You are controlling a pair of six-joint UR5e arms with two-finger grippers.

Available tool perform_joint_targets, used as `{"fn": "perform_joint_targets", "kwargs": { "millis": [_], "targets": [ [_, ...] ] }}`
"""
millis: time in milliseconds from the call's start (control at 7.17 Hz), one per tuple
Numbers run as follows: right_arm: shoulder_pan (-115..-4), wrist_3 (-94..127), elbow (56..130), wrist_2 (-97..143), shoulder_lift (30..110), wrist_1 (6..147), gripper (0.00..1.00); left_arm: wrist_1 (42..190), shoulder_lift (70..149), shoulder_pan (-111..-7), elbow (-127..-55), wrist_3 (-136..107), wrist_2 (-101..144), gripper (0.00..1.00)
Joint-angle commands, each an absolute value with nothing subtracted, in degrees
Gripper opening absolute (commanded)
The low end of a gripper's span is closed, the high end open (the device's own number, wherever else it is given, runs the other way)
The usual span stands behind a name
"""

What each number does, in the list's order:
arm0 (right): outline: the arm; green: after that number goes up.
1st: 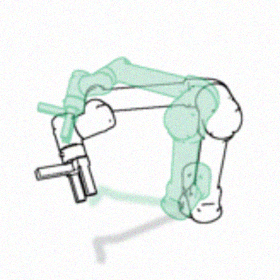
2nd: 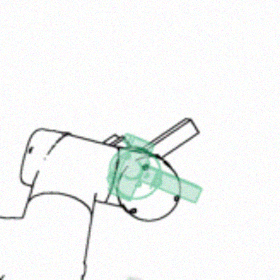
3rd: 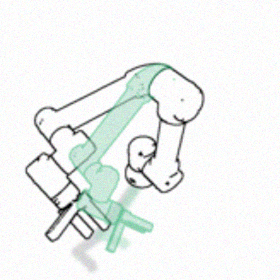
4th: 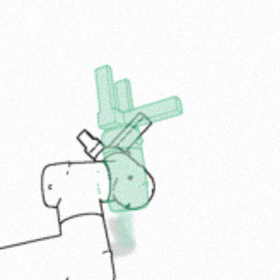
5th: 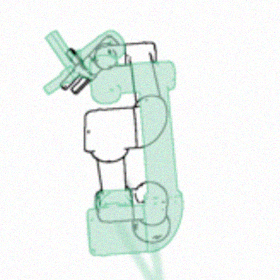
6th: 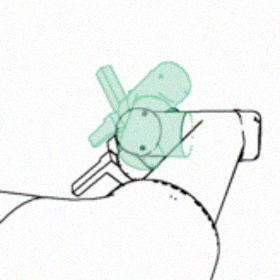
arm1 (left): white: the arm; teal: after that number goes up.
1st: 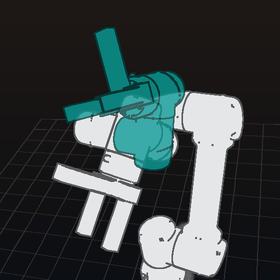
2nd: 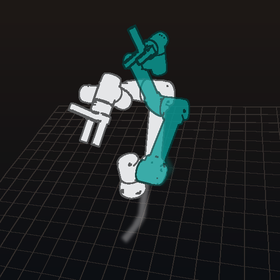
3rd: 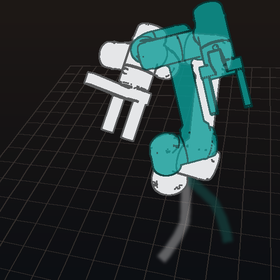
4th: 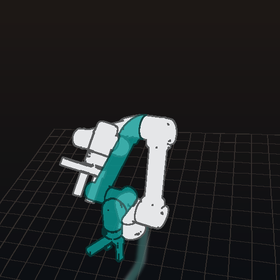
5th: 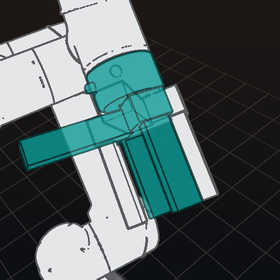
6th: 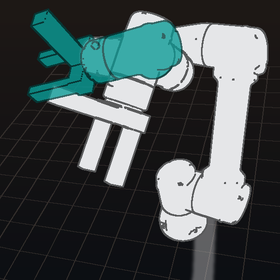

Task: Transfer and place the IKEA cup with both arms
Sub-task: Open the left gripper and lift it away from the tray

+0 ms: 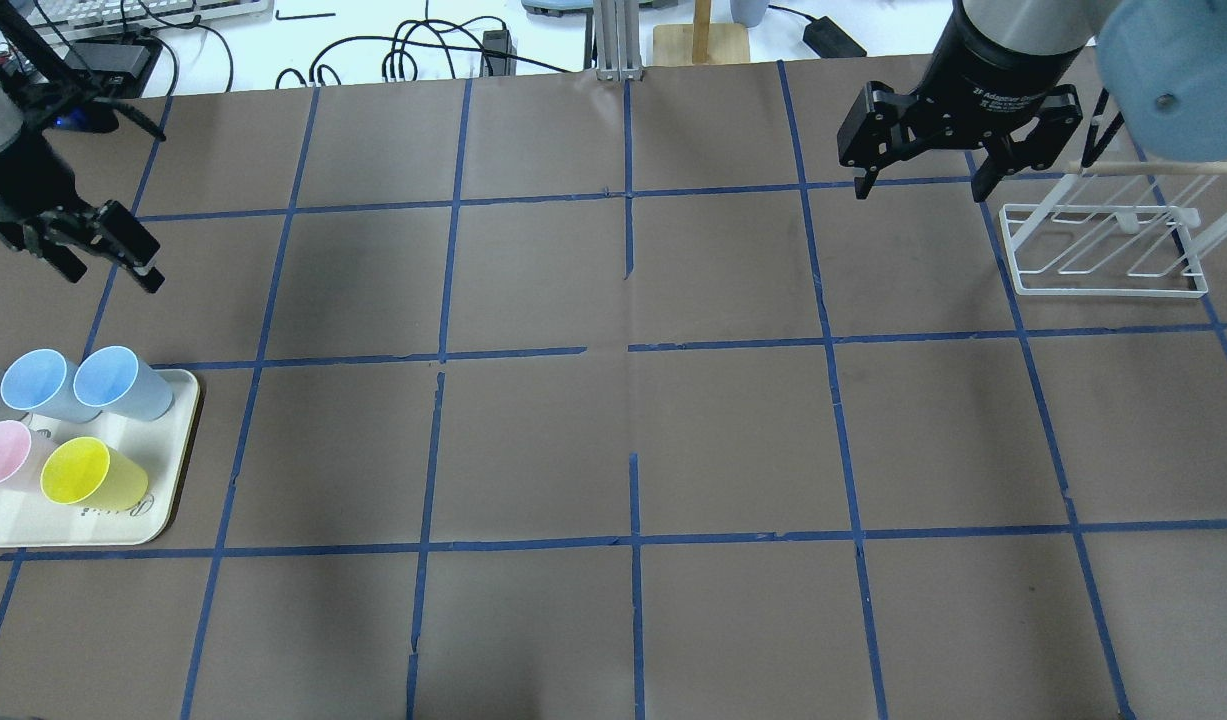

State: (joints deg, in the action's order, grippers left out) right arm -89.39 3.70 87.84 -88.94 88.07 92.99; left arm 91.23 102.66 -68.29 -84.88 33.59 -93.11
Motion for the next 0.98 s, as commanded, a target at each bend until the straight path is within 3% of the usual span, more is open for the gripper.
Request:
{"fn": "perform_joint_targets", "kwargs": {
  "millis": [0, 419, 837],
  "targets": [
    [-89.38, 3.69, 87.80, -88.95, 88.07, 92.99, 1.00, 95.62, 98.37, -79.05, -82.17, 19.06, -92.37, 1.00],
    [-89.38, 3.69, 87.80, -88.95, 88.07, 92.99, 1.00, 96.24, 92.83, -89.62, -84.37, 7.92, -91.50, 1.00],
    [-89.38, 4.04, 87.63, -88.95, 87.98, 92.99, 1.00, 95.72, 89.66, -90.97, -89.02, 8.87, -91.67, 1.00]
  ]
}}
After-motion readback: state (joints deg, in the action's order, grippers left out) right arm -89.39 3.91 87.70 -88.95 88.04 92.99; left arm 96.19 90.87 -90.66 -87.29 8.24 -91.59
